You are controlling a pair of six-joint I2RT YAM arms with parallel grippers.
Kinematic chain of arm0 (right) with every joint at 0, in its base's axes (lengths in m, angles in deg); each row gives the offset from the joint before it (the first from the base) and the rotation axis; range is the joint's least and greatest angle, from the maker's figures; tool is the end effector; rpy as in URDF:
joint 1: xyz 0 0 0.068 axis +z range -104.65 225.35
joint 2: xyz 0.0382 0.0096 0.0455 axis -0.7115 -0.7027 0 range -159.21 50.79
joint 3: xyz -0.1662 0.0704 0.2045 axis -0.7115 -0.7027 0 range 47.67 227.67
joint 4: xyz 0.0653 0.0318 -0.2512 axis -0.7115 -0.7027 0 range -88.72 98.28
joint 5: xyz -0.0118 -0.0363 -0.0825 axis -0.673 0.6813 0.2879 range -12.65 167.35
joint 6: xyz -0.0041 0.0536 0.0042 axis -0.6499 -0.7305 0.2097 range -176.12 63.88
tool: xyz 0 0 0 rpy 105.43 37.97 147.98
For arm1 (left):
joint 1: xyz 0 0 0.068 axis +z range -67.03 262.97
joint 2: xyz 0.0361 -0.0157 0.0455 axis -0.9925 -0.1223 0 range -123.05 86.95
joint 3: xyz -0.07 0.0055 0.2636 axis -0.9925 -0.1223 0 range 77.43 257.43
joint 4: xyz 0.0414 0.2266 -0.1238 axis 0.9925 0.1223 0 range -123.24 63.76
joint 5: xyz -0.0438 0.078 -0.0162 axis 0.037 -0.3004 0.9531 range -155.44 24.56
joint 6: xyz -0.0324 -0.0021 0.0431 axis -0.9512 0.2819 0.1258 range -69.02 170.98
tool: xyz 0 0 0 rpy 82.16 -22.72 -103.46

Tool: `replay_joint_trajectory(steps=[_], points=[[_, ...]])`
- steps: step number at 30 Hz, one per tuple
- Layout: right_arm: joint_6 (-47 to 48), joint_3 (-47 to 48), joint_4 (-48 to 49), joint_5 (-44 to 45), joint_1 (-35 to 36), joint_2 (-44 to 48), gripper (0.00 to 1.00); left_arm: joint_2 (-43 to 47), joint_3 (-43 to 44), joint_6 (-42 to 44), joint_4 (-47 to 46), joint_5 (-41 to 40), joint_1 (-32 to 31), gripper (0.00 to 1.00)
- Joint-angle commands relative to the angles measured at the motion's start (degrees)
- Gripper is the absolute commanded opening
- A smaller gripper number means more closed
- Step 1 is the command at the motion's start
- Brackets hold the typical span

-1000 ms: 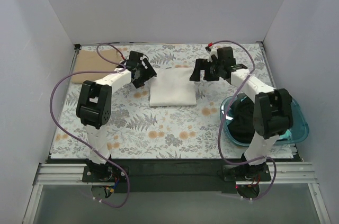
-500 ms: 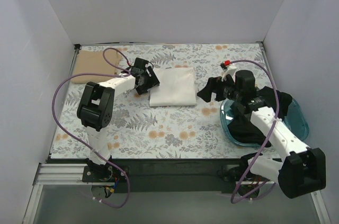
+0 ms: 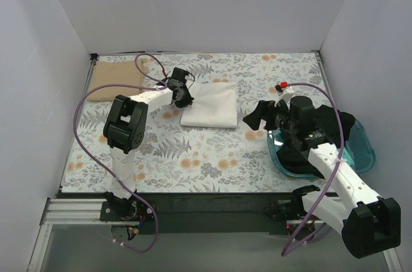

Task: Fold and stack the t-shirts
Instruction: Neatly place the folded tshirt to the corner

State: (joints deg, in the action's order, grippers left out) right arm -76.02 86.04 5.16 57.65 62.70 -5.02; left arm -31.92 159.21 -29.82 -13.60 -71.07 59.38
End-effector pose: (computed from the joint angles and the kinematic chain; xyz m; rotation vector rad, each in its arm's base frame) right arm 0.2103 0.0783 0.2779 -0.1931 1.9744 0.7599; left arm 0.4039 -0.1726 0.1532 -1.3064 2.3145 -0.5474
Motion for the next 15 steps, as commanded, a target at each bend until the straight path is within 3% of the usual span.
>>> replay_joint_trajectory(steps=[1, 9, 15], points=[[-4.3, -0.9, 1.9, 4.3, -0.1, -0.3, 0.98, -4.2, 1.5, 2.7, 5.1, -4.4, -0.9, 0.0], [-3.6, 0.7, 1.3, 6.9, -0.4, -5.5, 0.98, -0.6, 4.8, 8.1, 8.7, -20.7, -1.0, 0.0], [-0.9, 0.4, 1.4, 10.1, -0.4, -5.1, 0.98, 2.7, 3.4, 22.1, 2.9, -34.4, -0.7, 0.0]])
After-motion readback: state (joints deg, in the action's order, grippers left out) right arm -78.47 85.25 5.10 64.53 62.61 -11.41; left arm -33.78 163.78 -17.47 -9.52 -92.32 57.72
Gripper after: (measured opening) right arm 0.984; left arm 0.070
